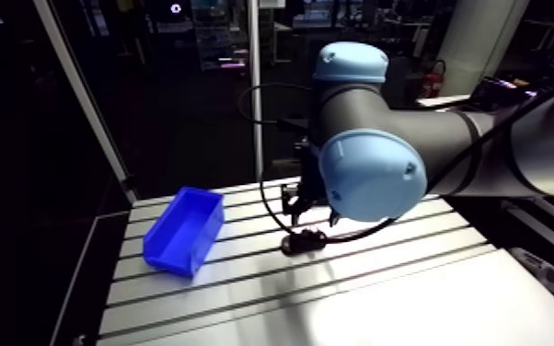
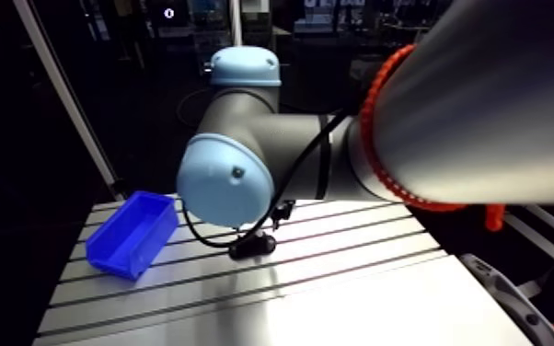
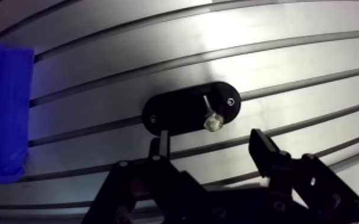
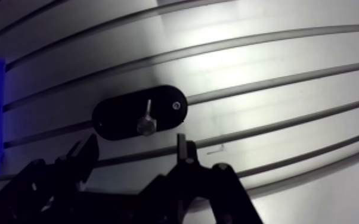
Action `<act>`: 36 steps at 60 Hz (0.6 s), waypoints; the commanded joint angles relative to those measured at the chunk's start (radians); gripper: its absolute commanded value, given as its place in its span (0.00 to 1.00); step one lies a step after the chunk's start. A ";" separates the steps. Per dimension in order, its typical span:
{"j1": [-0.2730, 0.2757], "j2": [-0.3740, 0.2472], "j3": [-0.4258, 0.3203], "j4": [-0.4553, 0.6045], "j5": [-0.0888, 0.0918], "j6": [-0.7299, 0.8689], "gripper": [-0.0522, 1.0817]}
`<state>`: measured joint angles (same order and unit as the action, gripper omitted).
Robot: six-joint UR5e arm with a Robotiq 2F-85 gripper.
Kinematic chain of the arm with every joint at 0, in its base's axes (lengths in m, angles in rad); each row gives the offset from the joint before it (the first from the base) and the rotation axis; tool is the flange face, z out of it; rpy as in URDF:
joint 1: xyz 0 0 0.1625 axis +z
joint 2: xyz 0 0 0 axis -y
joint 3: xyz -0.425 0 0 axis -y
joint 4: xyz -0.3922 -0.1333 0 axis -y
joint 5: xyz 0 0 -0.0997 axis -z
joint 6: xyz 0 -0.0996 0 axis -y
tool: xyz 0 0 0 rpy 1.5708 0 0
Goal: Pick up the M10 bolt and insert it into the hex recess until seated.
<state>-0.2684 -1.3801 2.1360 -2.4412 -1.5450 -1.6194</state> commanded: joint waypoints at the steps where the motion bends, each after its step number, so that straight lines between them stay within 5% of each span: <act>1: 0.000 0.012 0.000 -0.006 0.001 -0.001 0.30; 36: 0.000 0.037 -0.001 -0.029 0.001 -0.003 0.34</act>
<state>-0.2685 -1.3490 2.1356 -2.4684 -1.5454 -1.6221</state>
